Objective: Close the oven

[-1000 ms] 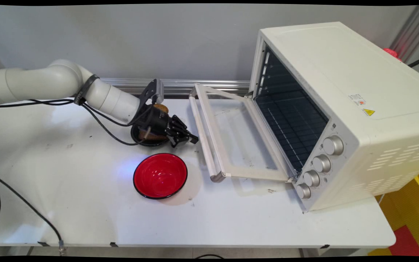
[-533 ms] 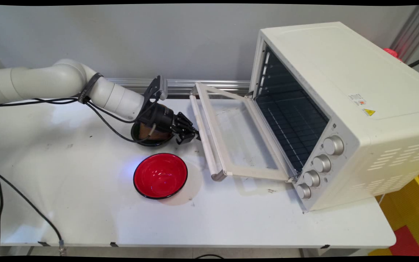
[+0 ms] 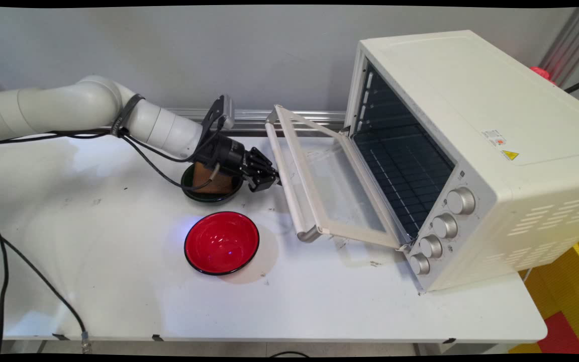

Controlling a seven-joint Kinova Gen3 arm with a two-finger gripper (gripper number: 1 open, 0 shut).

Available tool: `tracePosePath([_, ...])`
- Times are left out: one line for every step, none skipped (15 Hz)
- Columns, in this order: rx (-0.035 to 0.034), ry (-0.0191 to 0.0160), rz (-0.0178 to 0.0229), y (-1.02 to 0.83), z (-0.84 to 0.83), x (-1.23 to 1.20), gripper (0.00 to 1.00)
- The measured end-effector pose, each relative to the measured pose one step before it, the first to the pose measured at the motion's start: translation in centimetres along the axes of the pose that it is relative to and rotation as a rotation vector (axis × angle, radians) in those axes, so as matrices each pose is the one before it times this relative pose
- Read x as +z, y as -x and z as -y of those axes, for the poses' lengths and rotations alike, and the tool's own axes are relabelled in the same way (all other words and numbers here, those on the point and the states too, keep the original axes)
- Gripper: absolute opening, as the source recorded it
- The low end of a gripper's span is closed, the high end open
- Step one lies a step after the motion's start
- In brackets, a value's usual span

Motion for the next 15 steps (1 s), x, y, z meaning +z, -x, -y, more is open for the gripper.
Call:
tracePosePath([0.00156, 0.00060, -0.00534, -0.328, 0.052, -0.060, 0.00])
tracePosePath([0.00137, 0.00068, -0.00455, -0.311, 0.035, -0.042, 0.00])
tracePosePath([0.00217, 0.00078, -0.00529, -0.405, 0.028, -0.047, 0.00])
tracePosePath([0.00412, 0.00088, -0.00391, -0.457, 0.016, -0.014, 0.00])
tracePosePath([0.00329, -0.00035, -0.00226, -0.388, 0.020, 0.003, 0.00])
tracePosePath([0.00457, -0.00231, -0.00183, -0.563, 0.031, 0.027, 0.00])
tracePosePath([0.00285, -0.00209, 0.00068, -0.370, 0.016, 0.036, 0.00])
tracePosePath([0.00462, -0.00322, 0.00257, -0.607, 0.025, 0.079, 0.00])
tracePosePath([0.00367, -0.00228, 0.00267, -0.460, -0.002, 0.074, 0.00])
tracePosePath([0.00383, -0.00233, 0.00400, -0.586, -0.016, 0.139, 0.00])
tracePosePath([0.00281, -0.00245, 0.00291, -0.528, -0.014, 0.149, 0.00])
tracePosePath([0.00302, -0.00286, 0.00335, -0.647, -0.026, 0.223, 0.00])
tracePosePath([0.00222, -0.00370, 0.00347, -0.675, -0.022, 0.240, 0.00])
tracePosePath([0.00123, -0.00275, 0.00302, -0.558, -0.022, 0.208, 0.00])
tracePosePath([0.00109, -0.00276, 0.00337, -0.633, -0.043, 0.244, 0.00])
